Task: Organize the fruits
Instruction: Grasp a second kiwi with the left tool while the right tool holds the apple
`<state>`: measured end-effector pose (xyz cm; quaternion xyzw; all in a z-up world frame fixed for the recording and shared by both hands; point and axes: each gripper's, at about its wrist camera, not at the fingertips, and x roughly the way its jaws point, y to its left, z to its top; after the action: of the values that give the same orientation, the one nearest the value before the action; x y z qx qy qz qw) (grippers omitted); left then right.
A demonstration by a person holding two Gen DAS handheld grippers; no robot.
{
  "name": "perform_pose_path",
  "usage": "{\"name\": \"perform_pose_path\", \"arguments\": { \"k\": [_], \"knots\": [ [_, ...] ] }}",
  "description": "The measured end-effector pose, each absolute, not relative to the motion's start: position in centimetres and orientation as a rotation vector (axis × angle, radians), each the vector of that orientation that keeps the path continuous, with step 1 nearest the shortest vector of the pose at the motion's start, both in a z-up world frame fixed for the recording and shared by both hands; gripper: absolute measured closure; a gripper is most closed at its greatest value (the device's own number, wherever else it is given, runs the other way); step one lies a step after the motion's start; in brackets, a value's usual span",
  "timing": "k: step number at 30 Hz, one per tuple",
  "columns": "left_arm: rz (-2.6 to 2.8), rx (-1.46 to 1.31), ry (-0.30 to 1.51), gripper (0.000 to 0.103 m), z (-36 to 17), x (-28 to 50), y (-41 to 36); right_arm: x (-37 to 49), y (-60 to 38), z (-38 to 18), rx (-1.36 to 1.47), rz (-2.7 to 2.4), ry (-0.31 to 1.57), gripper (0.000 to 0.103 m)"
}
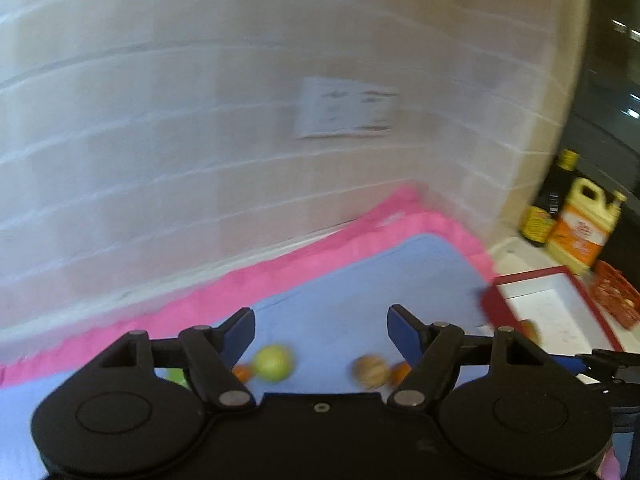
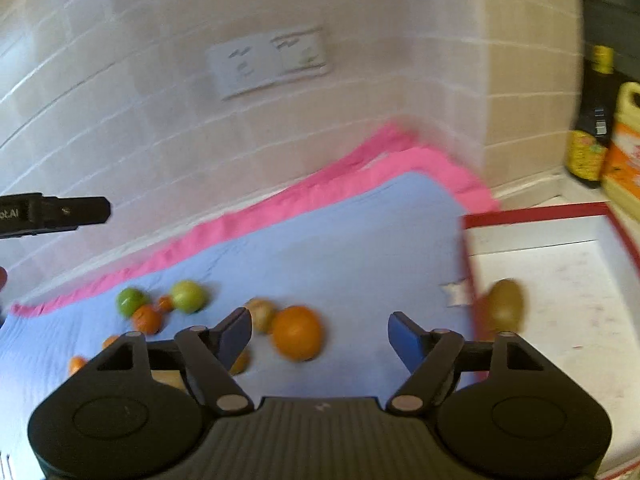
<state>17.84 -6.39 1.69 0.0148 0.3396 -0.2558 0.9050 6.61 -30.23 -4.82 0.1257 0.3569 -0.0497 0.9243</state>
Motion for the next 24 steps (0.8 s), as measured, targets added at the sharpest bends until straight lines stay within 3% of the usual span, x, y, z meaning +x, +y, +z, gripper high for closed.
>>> {"name": "perform_pose_path", "arguments": {
  "k": [9, 24],
  "knots": [
    [-0.494, -0.030, 0.851, 0.016, -4.1, 17.8, -1.3, 8.4, -24.9, -7.6, 0.214, 0.009, 0.841, 0.026],
    [-0.620, -0.059, 1.052, 0.016, -11.5, 18.9, -5.0, 8.5, -21.5, -12.1, 0.199, 0.058, 0.943, 0.026]
  ]
}}
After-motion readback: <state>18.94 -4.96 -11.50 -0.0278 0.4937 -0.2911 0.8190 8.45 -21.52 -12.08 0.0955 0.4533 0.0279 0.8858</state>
